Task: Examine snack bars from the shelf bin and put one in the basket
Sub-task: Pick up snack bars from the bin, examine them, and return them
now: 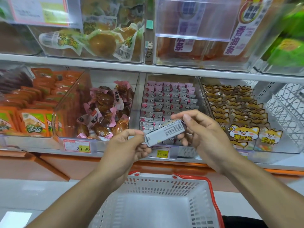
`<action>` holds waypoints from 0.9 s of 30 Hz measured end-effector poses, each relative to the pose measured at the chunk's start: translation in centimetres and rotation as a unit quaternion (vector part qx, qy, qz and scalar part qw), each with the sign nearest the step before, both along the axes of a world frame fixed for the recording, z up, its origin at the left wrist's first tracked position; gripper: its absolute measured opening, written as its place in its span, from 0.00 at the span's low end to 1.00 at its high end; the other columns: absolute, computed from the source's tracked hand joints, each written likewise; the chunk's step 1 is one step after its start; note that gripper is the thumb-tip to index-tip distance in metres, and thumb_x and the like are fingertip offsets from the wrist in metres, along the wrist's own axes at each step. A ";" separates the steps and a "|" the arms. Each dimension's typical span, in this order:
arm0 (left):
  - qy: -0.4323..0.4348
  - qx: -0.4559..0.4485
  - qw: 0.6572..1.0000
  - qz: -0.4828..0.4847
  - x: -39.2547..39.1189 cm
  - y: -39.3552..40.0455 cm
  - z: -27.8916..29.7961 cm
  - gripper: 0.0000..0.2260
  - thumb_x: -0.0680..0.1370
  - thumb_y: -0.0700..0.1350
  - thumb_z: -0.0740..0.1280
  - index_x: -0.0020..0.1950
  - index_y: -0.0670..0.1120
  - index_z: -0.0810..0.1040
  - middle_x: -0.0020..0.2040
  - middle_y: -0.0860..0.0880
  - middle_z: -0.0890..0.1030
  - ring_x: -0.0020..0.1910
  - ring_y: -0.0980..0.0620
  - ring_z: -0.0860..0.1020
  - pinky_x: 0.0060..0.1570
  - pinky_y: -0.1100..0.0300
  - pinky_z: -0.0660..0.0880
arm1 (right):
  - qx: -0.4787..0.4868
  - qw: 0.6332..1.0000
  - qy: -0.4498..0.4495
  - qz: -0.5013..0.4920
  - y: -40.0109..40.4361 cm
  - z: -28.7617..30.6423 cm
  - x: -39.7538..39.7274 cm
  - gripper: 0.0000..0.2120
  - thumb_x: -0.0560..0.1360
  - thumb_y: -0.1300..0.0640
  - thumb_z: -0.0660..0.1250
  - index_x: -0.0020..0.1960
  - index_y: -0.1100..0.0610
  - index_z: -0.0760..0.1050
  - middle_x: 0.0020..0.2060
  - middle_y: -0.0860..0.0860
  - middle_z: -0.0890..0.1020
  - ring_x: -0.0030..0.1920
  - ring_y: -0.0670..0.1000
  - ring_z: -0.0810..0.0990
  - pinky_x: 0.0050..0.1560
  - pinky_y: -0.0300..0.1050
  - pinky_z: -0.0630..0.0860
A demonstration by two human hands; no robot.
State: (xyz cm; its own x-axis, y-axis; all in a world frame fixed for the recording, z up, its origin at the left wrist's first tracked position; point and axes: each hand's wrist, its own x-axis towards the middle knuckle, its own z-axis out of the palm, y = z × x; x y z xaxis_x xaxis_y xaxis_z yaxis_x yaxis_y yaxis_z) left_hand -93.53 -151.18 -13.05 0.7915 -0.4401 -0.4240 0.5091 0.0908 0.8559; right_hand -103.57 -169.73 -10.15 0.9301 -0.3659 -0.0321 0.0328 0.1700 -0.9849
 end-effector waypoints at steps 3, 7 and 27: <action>0.021 0.000 1.000 -0.021 0.0 0.0 -0.2 0.07 0.81 0.35 0.64 0.53 0.40 0.81 0.34 0.43 0.83 0.31 0.53 0.81 0.28 0.65 0.77 | 0.017 0.995 -0.009 0.096 -1.0 0.5 0.0 0.17 0.72 0.62 0.71 0.61 0.62 0.78 0.51 0.58 0.84 0.43 0.51 0.81 0.43 0.41 0.80; 0.008 -0.009 1.000 -0.014 0.2 0.0 -0.1 0.06 0.80 0.35 0.65 0.52 0.41 0.81 0.35 0.42 0.84 0.33 0.50 0.83 0.32 0.64 0.79 | 0.011 0.995 -0.011 0.102 -1.8 0.9 0.9 0.20 0.68 0.66 0.73 0.59 0.59 0.79 0.48 0.57 0.86 0.40 0.51 0.85 0.43 0.41 0.83; -0.585 0.304 0.714 -0.236 -2.3 0.0 -2.5 0.24 0.79 0.54 0.67 0.74 0.59 0.67 0.79 0.63 0.57 0.78 0.64 0.48 0.72 0.70 0.42 | -0.351 0.907 -0.087 -0.215 -1.4 -1.5 7.7 0.14 0.73 0.55 0.77 0.57 0.48 0.81 0.41 0.40 0.83 0.41 0.41 0.81 0.43 0.31 0.74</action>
State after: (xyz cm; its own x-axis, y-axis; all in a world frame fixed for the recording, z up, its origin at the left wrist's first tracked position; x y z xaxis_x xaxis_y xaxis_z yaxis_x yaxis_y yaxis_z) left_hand -95.84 -151.19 -15.56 0.5845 -0.7914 0.1789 -0.7351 -0.4232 0.5296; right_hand -95.90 -171.12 -11.66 0.6654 -0.5697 0.4824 0.1127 -0.5621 -0.8193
